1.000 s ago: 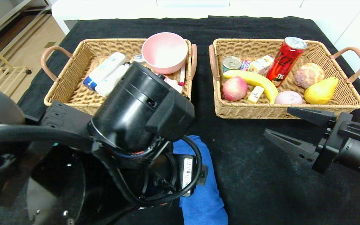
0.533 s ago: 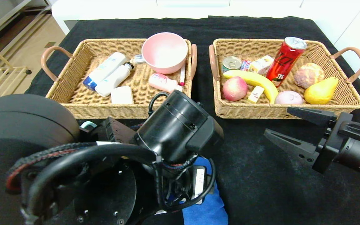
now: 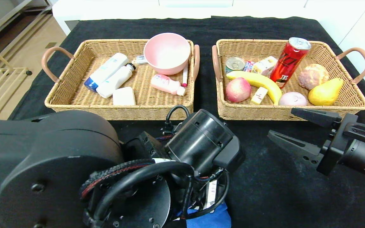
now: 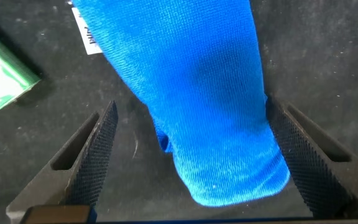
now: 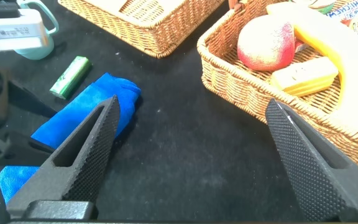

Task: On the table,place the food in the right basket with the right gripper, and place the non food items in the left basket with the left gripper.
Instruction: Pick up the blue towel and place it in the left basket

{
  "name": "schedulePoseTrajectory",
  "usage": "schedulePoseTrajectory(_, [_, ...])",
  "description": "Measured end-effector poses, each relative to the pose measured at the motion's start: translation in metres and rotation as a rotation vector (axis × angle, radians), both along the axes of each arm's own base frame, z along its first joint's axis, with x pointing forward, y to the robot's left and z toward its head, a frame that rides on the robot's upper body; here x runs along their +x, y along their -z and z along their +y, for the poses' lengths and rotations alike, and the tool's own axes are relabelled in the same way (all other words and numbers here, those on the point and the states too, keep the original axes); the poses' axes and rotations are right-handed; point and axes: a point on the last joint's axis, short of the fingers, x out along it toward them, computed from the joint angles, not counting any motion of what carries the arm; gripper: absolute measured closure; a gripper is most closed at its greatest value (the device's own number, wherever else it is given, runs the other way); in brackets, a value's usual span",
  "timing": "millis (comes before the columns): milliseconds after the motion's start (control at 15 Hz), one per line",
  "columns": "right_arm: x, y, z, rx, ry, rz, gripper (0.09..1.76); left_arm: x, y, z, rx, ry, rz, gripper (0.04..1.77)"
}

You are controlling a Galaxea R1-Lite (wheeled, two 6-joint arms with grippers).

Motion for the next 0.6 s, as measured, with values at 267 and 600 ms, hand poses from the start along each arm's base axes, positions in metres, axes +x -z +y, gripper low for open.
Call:
schedulePoseTrajectory(267, [0.0001, 0.0009, 0.0003, -0.004, -0.001, 0.001, 0.14, 0.0017, 0.0047, -0.0028, 0.012, 0.001, 0.008, 0.09])
schedulePoseTrajectory(600, [-0.0002, 0.0026, 0.0017, -0.007, -0.008, 0.008, 0.14, 0.0039, 0.0104, -0.0047, 0.027, -0.001, 0.015, 0.09])
